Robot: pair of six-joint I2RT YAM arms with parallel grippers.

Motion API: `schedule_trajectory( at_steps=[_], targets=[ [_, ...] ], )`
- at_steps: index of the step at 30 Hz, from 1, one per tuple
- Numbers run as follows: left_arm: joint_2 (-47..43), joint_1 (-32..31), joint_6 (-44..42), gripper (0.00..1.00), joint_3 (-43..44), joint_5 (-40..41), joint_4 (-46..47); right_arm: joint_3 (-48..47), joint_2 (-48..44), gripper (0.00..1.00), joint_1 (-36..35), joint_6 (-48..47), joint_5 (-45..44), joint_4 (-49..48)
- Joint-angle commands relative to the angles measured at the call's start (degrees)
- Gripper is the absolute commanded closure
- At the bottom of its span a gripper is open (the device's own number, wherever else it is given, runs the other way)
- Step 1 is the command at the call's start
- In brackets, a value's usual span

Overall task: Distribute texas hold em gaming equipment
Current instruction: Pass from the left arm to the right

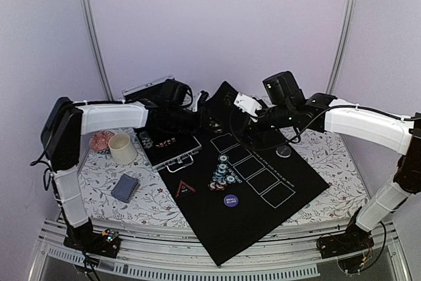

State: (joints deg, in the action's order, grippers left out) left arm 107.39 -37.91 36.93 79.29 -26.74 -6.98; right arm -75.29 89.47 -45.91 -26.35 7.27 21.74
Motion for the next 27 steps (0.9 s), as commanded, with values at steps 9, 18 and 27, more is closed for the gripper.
schedule_trajectory(
  at_steps=[9,18,27],
  targets=[
    [23.4,-4.0,16.5,1.0,21.3,-8.1,14.2,5.6,2.3,0.09,8.7,-4.6,6.1,-4.1],
    [24.9,-4.6,22.1,1.0,19.6,-9.0,20.7,-0.1,12.2,0.13,10.8,-8.9,7.2,-6.0],
    [22.3,-5.2,24.3,1.0,15.8,-9.2,24.9,-0.7,15.4,0.28,13.1,-8.5,11.0,-11.4]
  ],
)
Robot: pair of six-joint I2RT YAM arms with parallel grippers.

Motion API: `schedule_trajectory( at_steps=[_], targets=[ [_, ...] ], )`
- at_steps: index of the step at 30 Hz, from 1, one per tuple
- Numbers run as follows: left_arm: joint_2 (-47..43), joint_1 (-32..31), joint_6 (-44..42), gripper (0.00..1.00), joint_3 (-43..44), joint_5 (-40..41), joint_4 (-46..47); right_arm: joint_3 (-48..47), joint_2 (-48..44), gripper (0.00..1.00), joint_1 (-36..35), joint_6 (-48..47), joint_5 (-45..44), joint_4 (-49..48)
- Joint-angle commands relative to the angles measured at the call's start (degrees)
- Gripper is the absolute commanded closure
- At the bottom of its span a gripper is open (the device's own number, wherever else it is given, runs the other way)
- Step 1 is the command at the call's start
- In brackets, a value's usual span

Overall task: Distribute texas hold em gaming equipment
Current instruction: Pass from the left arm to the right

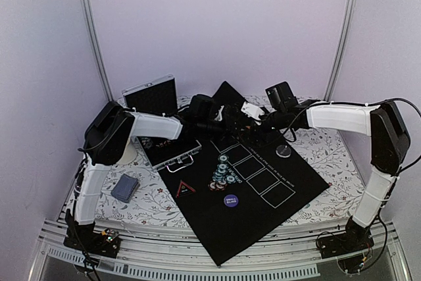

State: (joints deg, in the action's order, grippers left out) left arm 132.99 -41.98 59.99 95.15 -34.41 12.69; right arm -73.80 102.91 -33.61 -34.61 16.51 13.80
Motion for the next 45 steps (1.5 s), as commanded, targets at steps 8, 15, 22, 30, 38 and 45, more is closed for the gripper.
schedule_trajectory(
  at_steps=[8,15,22,30,38,45],
  targets=[
    [-4.5,-1.2,2.3,1.0,-1.3,-1.3,7.4,-1.6,3.4,0.3,2.3,-0.1,5.5,-5.1],
    [-4.9,-1.4,3.6,1.0,-2.3,-1.1,9.3,-2.2,5.8,0.3,2.3,0.2,5.9,-6.6],
    [-4.6,-1.8,4.0,1.0,-2.0,-1.3,10.0,-2.8,6.6,0.44,2.3,0.8,4.7,-7.6],
    [-4.8,-1.9,4.0,1.0,-2.6,-1.4,10.1,-2.6,6.9,0.75,2.4,1.9,3.6,-8.5],
    [-0.5,-2.7,5.0,1.0,-0.3,-1.2,9.7,-2.6,6.2,0.97,3.4,7.5,-2.0,-4.7],
    [9.9,-4.0,5.6,0.97,9.4,-2.4,6.1,2.9,5.2,0.98,6.6,14.1,-4.5,-2.3]
  ],
)
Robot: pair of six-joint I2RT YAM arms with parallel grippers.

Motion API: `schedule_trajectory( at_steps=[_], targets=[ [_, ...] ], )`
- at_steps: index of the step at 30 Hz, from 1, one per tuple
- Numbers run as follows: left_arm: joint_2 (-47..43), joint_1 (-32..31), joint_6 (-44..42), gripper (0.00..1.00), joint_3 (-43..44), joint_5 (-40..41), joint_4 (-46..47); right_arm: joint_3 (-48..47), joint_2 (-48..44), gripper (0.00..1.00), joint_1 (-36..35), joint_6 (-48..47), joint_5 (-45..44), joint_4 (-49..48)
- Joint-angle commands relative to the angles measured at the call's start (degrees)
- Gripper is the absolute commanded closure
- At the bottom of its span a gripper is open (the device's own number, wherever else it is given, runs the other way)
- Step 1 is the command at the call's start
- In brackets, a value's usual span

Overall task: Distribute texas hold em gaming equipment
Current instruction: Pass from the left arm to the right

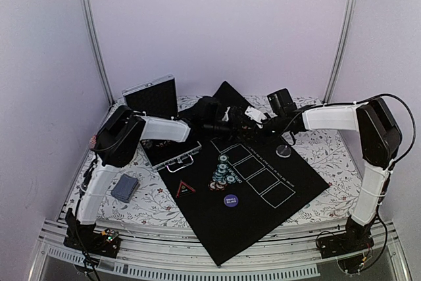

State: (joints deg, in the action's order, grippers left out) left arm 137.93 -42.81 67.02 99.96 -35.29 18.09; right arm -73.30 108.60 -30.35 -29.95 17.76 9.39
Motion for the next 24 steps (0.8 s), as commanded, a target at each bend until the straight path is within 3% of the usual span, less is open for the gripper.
schedule_trajectory(
  at_steps=[1,8,18,24],
  targets=[
    [6.3,-3.4,-1.2,0.96,5.9,-1.5,0.3,3.2,-0.5,0.98,3.9,10.5,-5.9,2.1],
    [12.0,-4.5,-2.0,0.75,11.9,0.4,-3.2,5.9,2.2,0.98,5.7,12.8,-8.4,3.3],
    [9.1,-3.5,-10.6,0.44,12.4,11.6,-14.7,4.5,5.6,0.98,8.9,14.2,-7.4,5.3],
    [7.4,-2.7,-12.8,0.34,12.2,13.5,-16.4,1.5,7.5,0.98,9.4,14.2,-7.5,6.0]
  ],
)
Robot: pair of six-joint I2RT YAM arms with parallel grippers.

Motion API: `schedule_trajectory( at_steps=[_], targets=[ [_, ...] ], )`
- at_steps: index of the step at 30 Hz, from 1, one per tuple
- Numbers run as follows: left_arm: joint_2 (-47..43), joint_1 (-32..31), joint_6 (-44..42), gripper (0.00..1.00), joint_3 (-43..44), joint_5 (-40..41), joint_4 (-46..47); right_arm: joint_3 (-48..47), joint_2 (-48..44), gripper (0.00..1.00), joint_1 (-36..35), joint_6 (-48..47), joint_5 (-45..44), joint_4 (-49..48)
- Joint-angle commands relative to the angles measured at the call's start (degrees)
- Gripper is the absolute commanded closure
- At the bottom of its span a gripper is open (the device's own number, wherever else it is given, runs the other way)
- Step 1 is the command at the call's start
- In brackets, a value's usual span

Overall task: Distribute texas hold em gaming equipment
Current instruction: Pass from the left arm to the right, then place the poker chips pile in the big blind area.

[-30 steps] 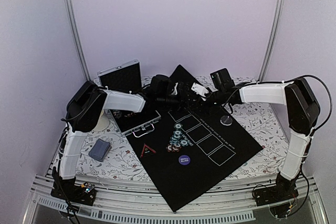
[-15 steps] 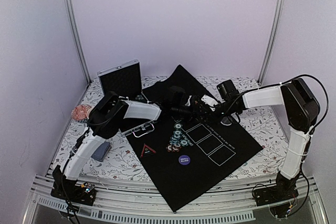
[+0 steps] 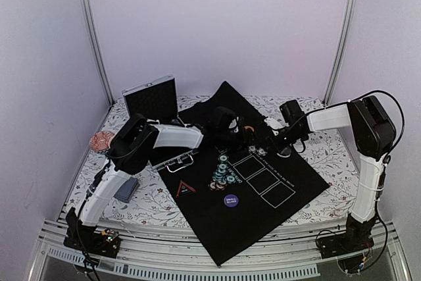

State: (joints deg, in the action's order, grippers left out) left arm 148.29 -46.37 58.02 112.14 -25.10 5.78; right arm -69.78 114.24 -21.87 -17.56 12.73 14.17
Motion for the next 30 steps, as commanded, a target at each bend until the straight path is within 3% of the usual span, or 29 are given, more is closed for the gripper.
schedule_trajectory(
  at_steps=[1,7,14,19,24,26,30],
  targets=[
    [-2.9,1.0,-3.7,0.32,0.0,3.1,-4.2,-2.3,2.1,0.98,0.9,1.7,-2.5,1.3],
    [-4.5,1.6,-6.0,0.29,-0.4,4.5,-5.4,-7.2,3.9,0.98,1.1,0.8,-3.6,2.9],
    [-9.7,3.1,-12.4,0.16,-1.7,8.9,-9.7,-15.0,9.5,0.98,2.6,0.1,-3.3,5.5],
    [-14.6,3.8,-17.2,0.16,-5.0,11.4,-12.0,-21.1,14.3,0.98,2.7,-1.0,-4.3,8.1],
    [-19.2,3.5,-24.9,0.25,-8.8,14.3,-19.5,-23.8,16.5,0.97,2.7,-1.6,-5.6,9.0],
    [-20.1,2.8,-27.4,0.32,-9.9,16.7,-23.3,-24.2,16.8,0.92,2.7,-1.7,-6.9,9.2],
    [-20.4,0.2,-32.0,0.4,-12.0,21.9,-27.8,-24.3,16.6,0.65,2.7,-2.1,-7.5,9.8]
  ],
)
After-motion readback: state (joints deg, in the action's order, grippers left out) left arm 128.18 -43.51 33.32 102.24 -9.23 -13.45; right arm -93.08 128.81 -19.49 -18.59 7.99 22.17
